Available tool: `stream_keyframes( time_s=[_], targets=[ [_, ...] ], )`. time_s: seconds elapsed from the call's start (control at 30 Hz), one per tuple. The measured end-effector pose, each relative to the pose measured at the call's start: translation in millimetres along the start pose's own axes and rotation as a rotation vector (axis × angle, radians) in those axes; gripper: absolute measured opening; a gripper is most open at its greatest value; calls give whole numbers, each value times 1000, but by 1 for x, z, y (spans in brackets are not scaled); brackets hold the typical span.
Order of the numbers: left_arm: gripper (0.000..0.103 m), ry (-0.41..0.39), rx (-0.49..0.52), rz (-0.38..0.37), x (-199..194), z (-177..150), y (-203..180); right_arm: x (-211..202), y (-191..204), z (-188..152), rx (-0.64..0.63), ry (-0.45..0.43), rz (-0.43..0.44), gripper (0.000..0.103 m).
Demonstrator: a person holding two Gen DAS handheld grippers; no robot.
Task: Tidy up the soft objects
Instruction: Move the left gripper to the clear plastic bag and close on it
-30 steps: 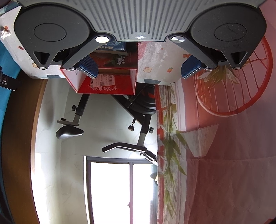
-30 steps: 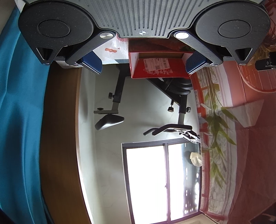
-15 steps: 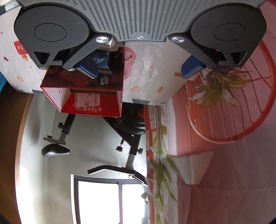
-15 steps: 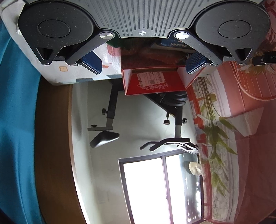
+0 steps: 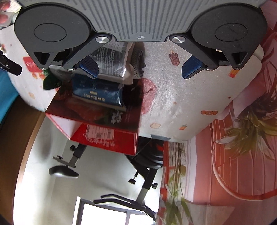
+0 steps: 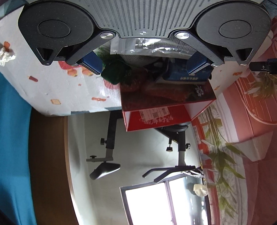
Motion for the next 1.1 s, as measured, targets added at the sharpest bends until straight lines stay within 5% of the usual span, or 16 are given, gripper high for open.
stream_keyframes(
  time_s=[0.27, 0.43, 0.83, 1.1],
  targets=[
    [103, 80, 90, -16, 34, -25, -10, 27, 12, -45, -131, 137, -16, 103],
    [101, 125, 100, -41, 50, -41, -13, 40, 6, -67, -37, 195, 31, 103],
    [69, 173, 77, -96, 64, -55, -18, 64, 6, -94, -30, 290, 59, 87],
    [51, 225, 56, -148, 75, -68, -23, 68, -2, -98, 3, 308, 40, 92]
  ],
)
Point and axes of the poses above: each gripper's, at about its wrist camera, not at the fingertips, and x roughly the way its jaws point, y to its left, z to its top, the point moved 10 cm from there along x, roughly the way its jaws point, and after that the axes turned 2 degrees about -z, right-handed, at the moved point
